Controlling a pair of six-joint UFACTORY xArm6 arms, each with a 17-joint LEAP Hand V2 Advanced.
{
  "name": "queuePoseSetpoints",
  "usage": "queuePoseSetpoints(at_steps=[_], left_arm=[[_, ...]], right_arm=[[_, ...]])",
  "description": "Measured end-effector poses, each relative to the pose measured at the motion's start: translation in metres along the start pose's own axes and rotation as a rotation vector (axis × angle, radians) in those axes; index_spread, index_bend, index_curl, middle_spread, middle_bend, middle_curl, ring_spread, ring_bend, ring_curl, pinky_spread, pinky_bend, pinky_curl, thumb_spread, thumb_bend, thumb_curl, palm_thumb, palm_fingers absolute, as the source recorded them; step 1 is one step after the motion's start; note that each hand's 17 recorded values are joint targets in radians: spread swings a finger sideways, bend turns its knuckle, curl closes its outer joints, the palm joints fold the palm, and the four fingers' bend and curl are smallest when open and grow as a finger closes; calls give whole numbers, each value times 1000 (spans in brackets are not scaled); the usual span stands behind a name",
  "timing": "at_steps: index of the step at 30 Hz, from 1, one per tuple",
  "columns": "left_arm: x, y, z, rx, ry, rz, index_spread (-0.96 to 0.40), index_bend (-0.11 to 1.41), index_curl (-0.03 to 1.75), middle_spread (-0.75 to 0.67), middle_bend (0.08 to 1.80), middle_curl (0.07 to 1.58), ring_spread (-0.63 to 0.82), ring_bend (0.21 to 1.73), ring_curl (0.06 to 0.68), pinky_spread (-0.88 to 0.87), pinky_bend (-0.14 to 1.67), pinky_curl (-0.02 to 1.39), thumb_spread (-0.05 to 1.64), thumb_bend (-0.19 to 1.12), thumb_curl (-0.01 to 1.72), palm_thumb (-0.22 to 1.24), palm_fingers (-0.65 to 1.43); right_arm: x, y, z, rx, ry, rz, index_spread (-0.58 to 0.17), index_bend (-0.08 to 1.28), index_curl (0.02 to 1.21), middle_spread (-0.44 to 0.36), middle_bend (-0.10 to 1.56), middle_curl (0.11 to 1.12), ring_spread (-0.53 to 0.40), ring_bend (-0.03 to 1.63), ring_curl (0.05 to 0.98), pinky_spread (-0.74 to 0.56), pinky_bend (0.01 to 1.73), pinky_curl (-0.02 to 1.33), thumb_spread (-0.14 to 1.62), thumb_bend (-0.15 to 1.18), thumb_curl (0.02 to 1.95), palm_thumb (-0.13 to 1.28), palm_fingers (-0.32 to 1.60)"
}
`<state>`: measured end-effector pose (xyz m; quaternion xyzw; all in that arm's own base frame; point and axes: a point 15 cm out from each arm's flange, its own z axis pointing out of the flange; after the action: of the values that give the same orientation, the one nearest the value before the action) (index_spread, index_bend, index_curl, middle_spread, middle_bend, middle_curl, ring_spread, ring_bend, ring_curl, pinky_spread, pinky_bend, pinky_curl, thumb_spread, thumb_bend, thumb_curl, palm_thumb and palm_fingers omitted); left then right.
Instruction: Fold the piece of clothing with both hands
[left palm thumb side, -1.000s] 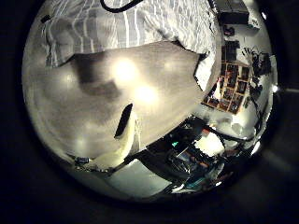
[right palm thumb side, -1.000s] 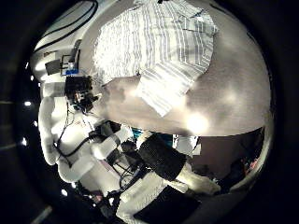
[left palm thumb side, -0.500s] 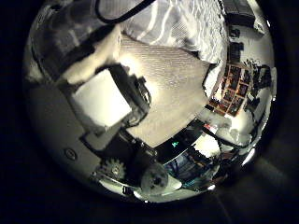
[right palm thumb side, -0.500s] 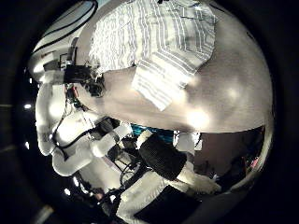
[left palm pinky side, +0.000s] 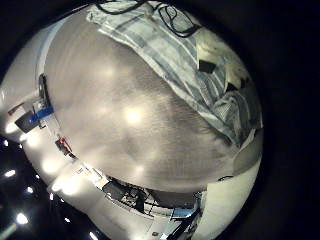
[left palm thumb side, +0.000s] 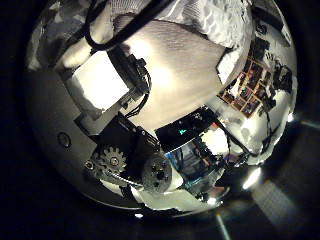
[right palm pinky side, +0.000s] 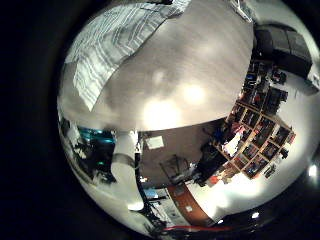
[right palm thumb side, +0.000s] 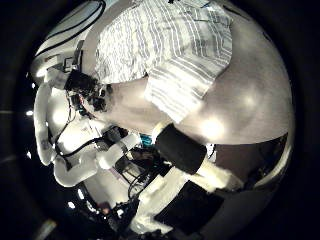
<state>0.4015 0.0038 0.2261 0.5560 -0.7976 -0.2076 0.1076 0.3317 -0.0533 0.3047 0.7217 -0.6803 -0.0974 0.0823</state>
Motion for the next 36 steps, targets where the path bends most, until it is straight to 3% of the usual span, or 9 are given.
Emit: queuePoseSetpoints(at_steps=[4, 7, 15, 22, 27, 29, 31, 33, 36], left_arm=[[3, -1, -9, 35, 10, 0, -624, 581, 861, -493, 1065, 797, -471, 1268, 500, -654, 835, 639, 1153, -21, 463, 662, 1089], [3, 2, -12, 39, 7, -3, -642, 594, 915, -493, 1079, 824, -463, 1294, 514, -658, 855, 673, 1176, -16, 455, 656, 1066], [1, 6, -15, 42, 8, -7, -677, 589, 1027, -490, 1090, 872, -450, 1317, 528, -669, 867, 736, 1194, -14, 446, 656, 1046], [-1, 8, -15, 43, 13, -15, -689, 556, 1094, -483, 1078, 895, -446, 1324, 530, -681, 858, 772, 1241, -22, 407, 578, 1039], [-2, 7, -15, 38, 13, -13, -697, 534, 1132, -482, 1070, 907, -445, 1325, 529, -682, 843, 796, 1274, -15, 384, 556, 1041], [-3, 8, -15, 37, 15, -13, -700, 530, 1144, -481, 1067, 911, -445, 1321, 527, -685, 837, 805, 1282, -15, 378, 549, 1047], [-4, 11, -17, 35, 18, -13, -702, 522, 1155, -480, 1067, 914, -445, 1318, 527, -688, 829, 813, 1289, -12, 373, 549, 1051], [-5, 13, -19, 33, 20, -11, -704, 514, 1166, -479, 1065, 917, -445, 1317, 526, -691, 822, 821, 1293, -12, 368, 548, 1052], [-4, 17, -22, 26, 25, 1, -708, 504, 1180, -478, 1061, 920, -446, 1315, 526, -696, 812, 833, 1297, -11, 364, 548, 1055]], right_arm=[[-1, -6, 38, -83, -4, -65, -383, 124, 266, -125, 275, 393, -161, 705, 293, 142, 501, 217, 1217, -14, 312, 486, 433], [0, -21, 57, -106, 21, -104, -365, 134, 258, -120, 291, 402, -166, 679, 294, 143, 531, 224, 1176, -22, 320, 487, 330], [-9, -58, 110, -164, 43, -145, -352, 155, 267, -74, 276, 395, -62, 566, 260, 225, 550, 227, 1133, -23, 336, 489, 175], [-7, -70, 120, -166, 126, -116, -335, 164, 273, -49, 266, 387, -8, 541, 253, 254, 541, 229, 1099, -27, 341, 465, 166], [0, -74, 121, -177, 225, -123, -313, 182, 288, -78, 284, 389, -75, 613, 264, 178, 501, 211, 1072, -18, 351, 493, 315], [-1, -76, 120, -177, 253, -132, -319, 169, 287, -133, 374, 418, -156, 694, 278, 42, 527, 198, 1060, -4, 368, 549, 542], [-3, -76, 119, -177, 264, -141, -344, 150, 281, -184, 420, 446, -227, 820, 321, -169, 675, 224, 1051, 0, 381, 603, 806], [-5, -77, 116, -167, 271, -148, -376, 184, 302, -225, 460, 478, -274, 889, 358, -317, 758, 251, 1039, -7, 391, 636, 915], [-8, -77, 112, -154, 276, -154, -430, 291, 366, -269, 577, 550, -300, 961, 414, -428, 845, 302, 1034, -1, 411, 705, 1168]])
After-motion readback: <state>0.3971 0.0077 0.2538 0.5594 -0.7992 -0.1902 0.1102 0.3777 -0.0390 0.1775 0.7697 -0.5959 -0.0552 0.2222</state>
